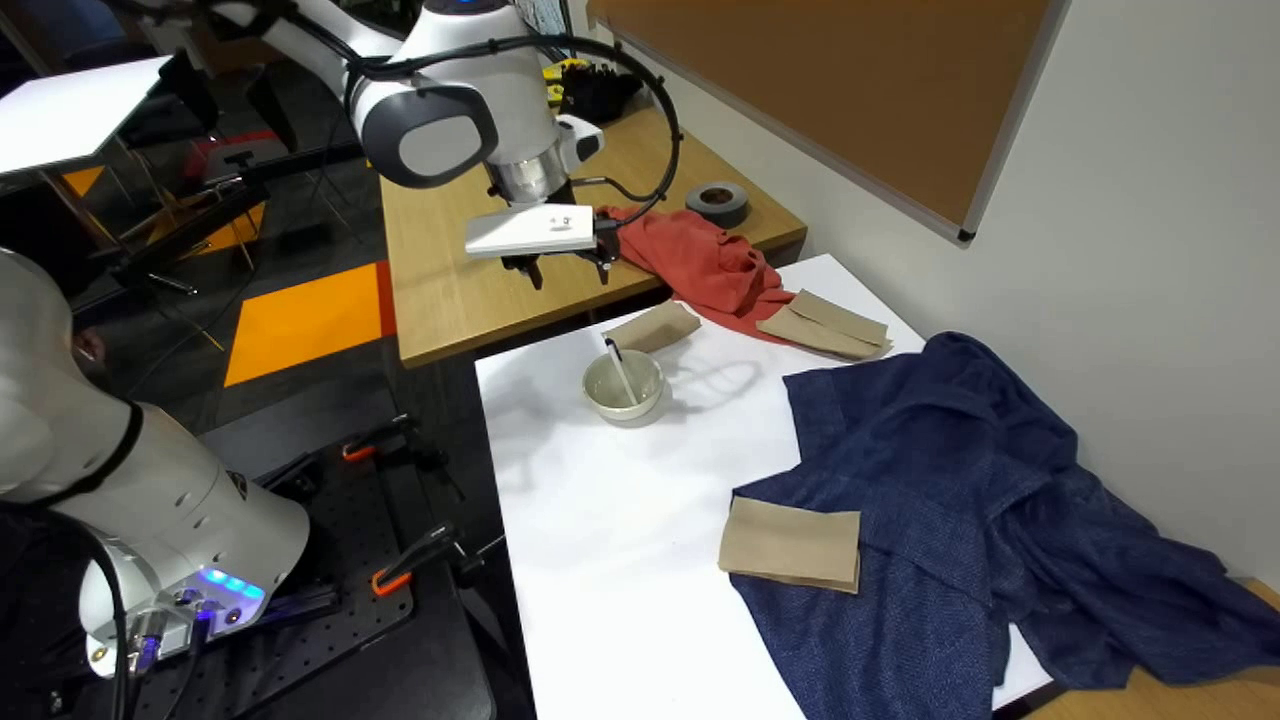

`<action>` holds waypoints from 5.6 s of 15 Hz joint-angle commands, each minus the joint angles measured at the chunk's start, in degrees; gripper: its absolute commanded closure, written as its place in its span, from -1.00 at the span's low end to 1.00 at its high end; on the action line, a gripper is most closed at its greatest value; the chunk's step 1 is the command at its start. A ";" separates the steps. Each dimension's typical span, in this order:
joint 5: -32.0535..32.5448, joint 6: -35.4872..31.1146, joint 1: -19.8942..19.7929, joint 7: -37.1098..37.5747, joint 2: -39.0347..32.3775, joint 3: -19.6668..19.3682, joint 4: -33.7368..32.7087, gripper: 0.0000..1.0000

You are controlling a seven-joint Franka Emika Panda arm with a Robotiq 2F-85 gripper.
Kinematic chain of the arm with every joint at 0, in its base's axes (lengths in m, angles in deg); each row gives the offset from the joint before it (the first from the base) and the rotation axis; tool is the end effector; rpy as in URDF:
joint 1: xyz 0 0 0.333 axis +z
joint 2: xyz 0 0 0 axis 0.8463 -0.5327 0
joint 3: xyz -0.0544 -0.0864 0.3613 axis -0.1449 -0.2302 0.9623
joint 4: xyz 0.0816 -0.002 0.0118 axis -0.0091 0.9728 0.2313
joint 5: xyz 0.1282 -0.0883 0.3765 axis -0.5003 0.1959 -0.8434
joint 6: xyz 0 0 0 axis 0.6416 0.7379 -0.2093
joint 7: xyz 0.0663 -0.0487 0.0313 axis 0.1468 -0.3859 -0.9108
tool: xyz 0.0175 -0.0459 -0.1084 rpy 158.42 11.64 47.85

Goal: Pick up the pen from the bowl and put it on the table

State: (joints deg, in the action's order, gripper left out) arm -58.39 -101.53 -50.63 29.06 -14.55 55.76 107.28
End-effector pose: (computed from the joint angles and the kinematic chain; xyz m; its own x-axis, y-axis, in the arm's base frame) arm 0.4775 0.0348 0.3295 0.5489 0.8201 0.1616 0.8218 -0.5649 0.0751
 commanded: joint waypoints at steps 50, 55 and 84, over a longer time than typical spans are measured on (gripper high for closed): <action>-28.09 -12.94 -3.06 -29.37 -36.61 3.23 -18.48 1.00; -28.78 -13.72 -2.90 -29.19 -31.82 3.16 -15.10 0.94; -13.98 -11.96 36.11 32.71 -29.78 -47.16 -8.48 0.94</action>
State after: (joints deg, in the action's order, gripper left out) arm -73.77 -119.62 -18.51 58.26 -42.42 12.25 100.73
